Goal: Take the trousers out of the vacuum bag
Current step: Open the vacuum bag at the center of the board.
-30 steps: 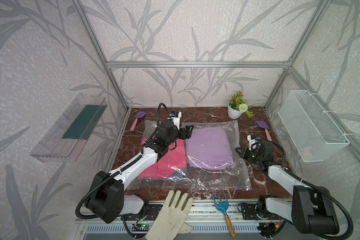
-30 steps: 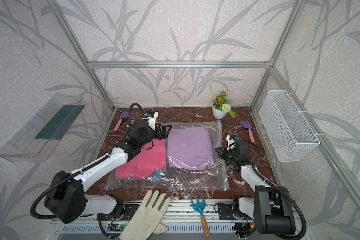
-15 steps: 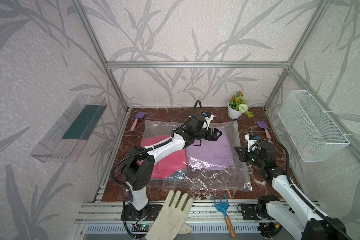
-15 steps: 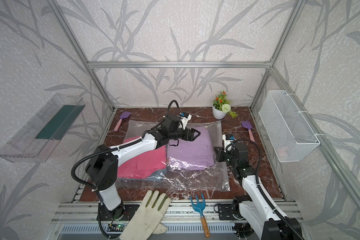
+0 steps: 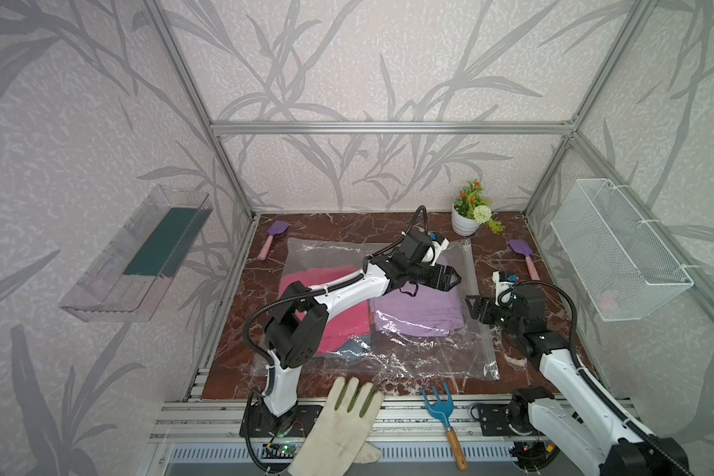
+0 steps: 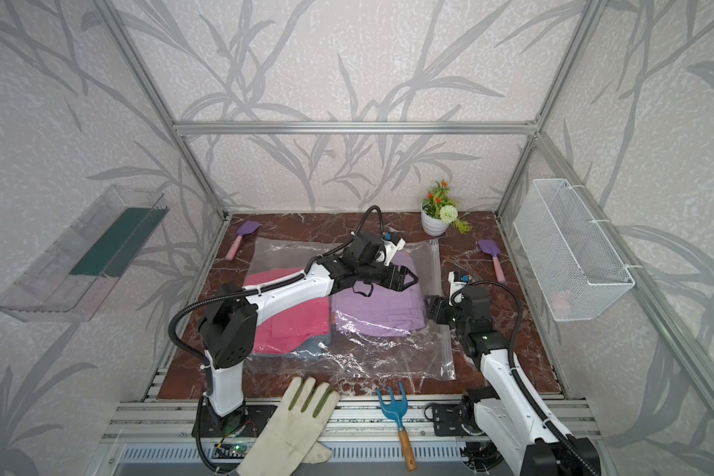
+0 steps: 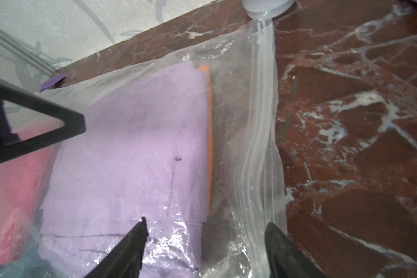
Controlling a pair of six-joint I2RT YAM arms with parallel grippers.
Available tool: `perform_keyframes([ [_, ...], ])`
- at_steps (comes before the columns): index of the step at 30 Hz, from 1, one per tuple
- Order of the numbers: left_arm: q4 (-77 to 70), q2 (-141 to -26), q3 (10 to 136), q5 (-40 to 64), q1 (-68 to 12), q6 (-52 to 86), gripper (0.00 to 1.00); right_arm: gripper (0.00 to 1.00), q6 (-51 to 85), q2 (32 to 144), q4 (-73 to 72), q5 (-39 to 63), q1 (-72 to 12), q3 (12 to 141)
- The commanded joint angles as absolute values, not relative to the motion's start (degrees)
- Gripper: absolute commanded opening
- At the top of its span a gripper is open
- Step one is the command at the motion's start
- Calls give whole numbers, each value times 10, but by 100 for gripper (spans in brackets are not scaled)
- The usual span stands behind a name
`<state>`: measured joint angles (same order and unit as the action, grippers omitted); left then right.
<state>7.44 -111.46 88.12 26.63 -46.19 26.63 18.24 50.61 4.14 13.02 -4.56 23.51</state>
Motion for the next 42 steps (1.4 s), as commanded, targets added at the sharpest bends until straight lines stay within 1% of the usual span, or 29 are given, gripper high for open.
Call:
perform_keyframes([
  [1, 88, -1112, 890, 263, -459, 260, 82, 77, 216, 535, 74, 110, -16, 242],
  [4, 89, -1108, 886, 259, -459, 256, 82, 71, 234, 575, 27, 185, 25, 231],
  [8, 90, -1103, 880, 254, -460, 253, 82, 63, 231, 614, -18, 239, 27, 232],
  [16, 91, -1100, 878, 254, -459, 248, 82, 53, 231, 687, -43, 285, 26, 253],
  [18, 93, -1101, 880, 254, -459, 248, 82, 47, 229, 701, -48, 297, 25, 257],
  [19, 94, -1101, 880, 253, -459, 248, 82, 41, 230, 706, -50, 298, 24, 258],
  [20, 96, -1103, 882, 253, -459, 247, 82, 33, 229, 708, -53, 301, 23, 257],
  [24, 116, -1109, 897, 258, -459, 250, 82, 13, 228, 710, -61, 295, 11, 257],
  [28, 135, -1119, 913, 264, -459, 255, 82, 2, 223, 711, -59, 290, 2, 260],
  [29, 144, -1124, 921, 264, -459, 255, 82, 0, 222, 710, -59, 291, 0, 260],
  [37, 250, -1180, 1017, 261, -480, 254, 81, 0, 202, 657, -46, 296, -19, 248],
  [42, 321, -1240, 1096, 251, -496, 254, 81, 0, 188, 613, -33, 286, -32, 241],
])
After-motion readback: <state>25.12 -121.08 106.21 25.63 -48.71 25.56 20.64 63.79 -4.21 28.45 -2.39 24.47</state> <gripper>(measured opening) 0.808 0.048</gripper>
